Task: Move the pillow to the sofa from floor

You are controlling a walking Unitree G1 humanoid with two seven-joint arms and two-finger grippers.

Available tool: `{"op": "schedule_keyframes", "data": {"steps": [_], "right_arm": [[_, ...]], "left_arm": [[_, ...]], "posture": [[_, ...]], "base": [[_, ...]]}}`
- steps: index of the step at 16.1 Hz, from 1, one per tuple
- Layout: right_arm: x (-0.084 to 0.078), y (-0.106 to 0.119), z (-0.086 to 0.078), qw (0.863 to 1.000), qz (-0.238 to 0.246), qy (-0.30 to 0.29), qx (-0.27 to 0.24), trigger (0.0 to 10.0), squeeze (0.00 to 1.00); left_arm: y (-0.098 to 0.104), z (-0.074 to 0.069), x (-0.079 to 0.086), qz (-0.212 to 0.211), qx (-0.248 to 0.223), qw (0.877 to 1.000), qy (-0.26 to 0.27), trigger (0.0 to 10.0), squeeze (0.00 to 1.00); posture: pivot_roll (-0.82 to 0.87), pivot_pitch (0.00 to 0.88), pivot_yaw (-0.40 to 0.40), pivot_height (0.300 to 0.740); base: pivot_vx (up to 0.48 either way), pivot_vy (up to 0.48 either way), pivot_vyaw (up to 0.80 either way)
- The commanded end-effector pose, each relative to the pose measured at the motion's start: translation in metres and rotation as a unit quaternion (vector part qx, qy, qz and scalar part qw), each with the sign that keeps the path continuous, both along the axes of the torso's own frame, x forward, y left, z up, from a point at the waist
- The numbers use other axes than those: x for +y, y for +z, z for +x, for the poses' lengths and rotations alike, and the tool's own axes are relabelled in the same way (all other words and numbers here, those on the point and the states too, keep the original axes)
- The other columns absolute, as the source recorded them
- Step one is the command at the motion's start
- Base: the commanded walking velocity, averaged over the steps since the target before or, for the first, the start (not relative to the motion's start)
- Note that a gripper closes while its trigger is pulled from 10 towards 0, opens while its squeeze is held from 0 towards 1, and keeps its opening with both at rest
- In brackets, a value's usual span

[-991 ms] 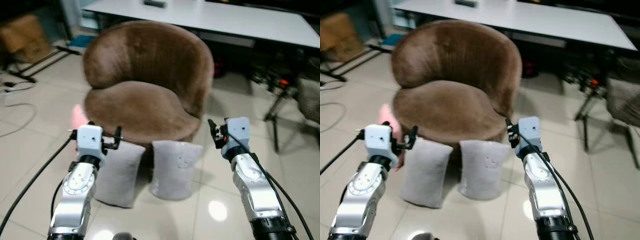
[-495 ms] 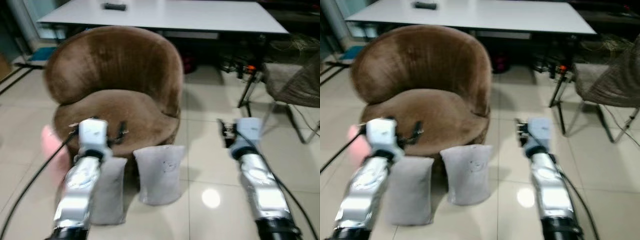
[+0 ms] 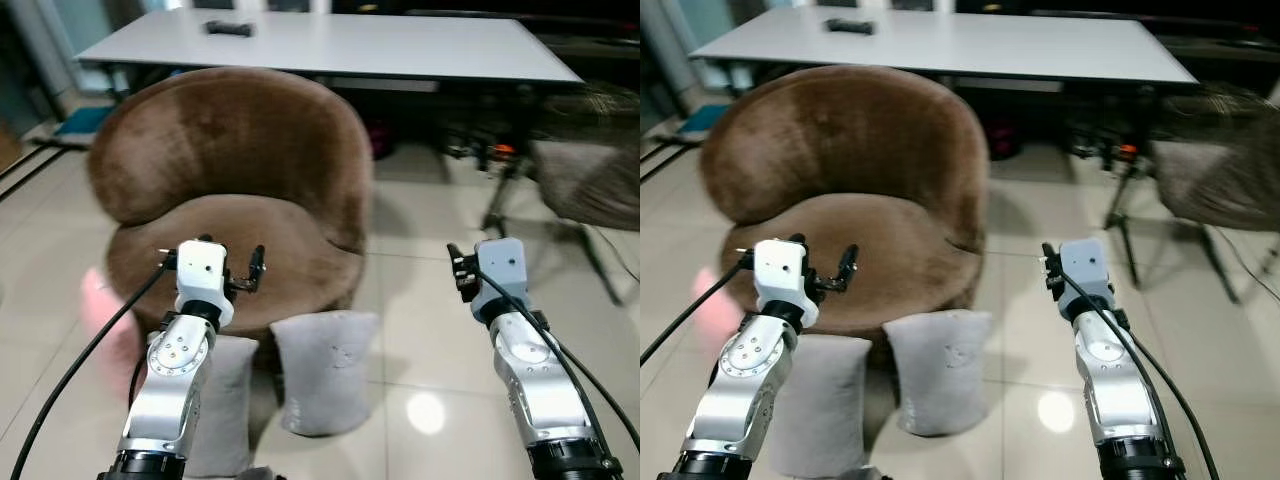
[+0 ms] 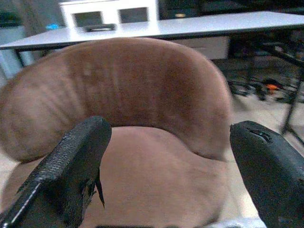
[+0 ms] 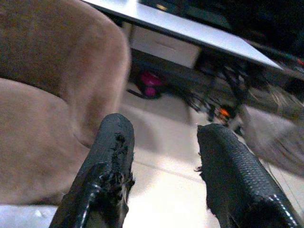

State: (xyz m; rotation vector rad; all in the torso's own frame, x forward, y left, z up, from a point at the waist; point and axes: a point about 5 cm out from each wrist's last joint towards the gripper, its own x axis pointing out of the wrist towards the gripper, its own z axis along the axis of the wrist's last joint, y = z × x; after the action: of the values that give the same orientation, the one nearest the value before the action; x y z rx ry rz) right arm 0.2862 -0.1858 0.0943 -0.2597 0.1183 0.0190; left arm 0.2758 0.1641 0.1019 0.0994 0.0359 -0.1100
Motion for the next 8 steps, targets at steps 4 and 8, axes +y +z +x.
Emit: {"op": "schedule_keyframes", "data": {"steps": [4,8], "right_arm": [[0.0188,0.0060,0.0088,0.999,0.023,0.034,-0.016,10.0,0.00],[0.0172,0.0075,0.0088,0.998,0.059,0.025,-0.022,10.0,0.00]], "left_arm": [[-0.0004,-0.0028,0.0123,0.011,0.001,1.000,0.022,10.0,0.00],[-0.0009,-0.0025,0.0125,0.012,0.002,1.000,0.023,10.0,0.00]], "posture": [[0.03,0.000,-0.010,0.740],[0.03,0.000,-0.011,0.740]], "base": [[0.260,0.000,0.40],[0.183,0.000,0.00]]}}
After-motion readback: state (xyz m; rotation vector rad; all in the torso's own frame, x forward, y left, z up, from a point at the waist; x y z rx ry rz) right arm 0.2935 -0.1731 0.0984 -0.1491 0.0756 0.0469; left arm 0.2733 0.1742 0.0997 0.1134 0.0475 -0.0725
